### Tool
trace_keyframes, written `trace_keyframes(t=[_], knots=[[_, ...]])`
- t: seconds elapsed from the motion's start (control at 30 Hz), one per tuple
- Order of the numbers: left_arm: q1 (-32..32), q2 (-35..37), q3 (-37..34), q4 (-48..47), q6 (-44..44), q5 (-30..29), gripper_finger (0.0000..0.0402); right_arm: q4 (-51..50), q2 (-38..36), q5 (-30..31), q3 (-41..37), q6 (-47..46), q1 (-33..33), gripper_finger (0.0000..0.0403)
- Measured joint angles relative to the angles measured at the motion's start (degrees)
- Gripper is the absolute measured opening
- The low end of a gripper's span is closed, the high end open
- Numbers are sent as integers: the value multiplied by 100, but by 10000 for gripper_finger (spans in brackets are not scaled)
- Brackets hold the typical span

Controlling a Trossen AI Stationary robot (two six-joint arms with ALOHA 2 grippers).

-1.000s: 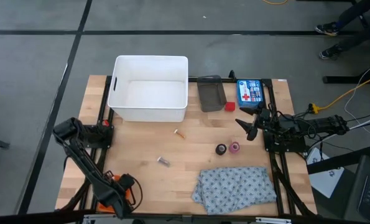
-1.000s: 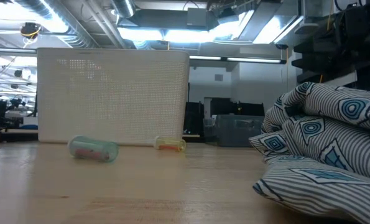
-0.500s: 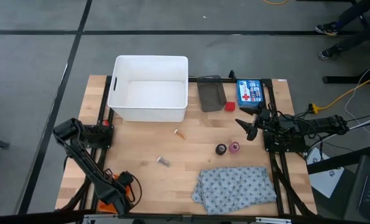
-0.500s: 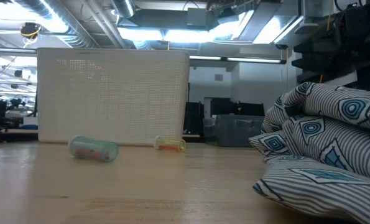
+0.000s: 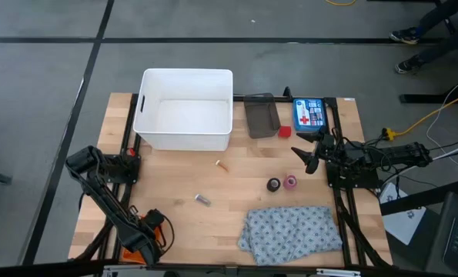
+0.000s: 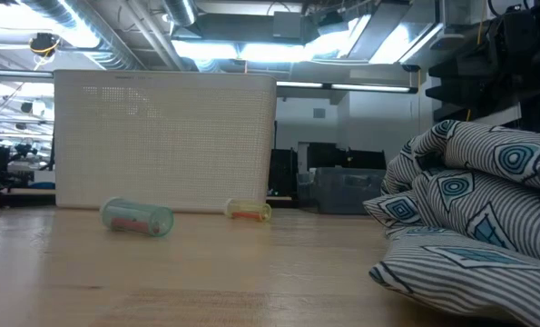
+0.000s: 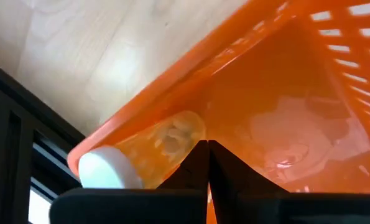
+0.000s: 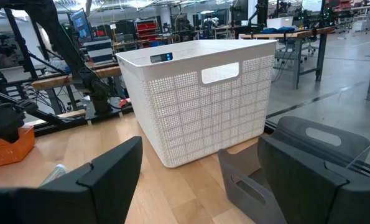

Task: Pick & place medical supplies in basket/bin
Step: Put the bottom yellow pill bottle into the orange bin, then adjust the blue pill bottle

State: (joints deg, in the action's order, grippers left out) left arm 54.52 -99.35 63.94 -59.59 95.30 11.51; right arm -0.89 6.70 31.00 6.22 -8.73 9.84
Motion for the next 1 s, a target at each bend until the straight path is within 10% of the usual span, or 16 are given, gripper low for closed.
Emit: trace_keyframes(t=[1.0], knots=[[90, 157, 112, 545, 222, 4, 4, -2, 0, 0, 0, 0, -2, 318]])
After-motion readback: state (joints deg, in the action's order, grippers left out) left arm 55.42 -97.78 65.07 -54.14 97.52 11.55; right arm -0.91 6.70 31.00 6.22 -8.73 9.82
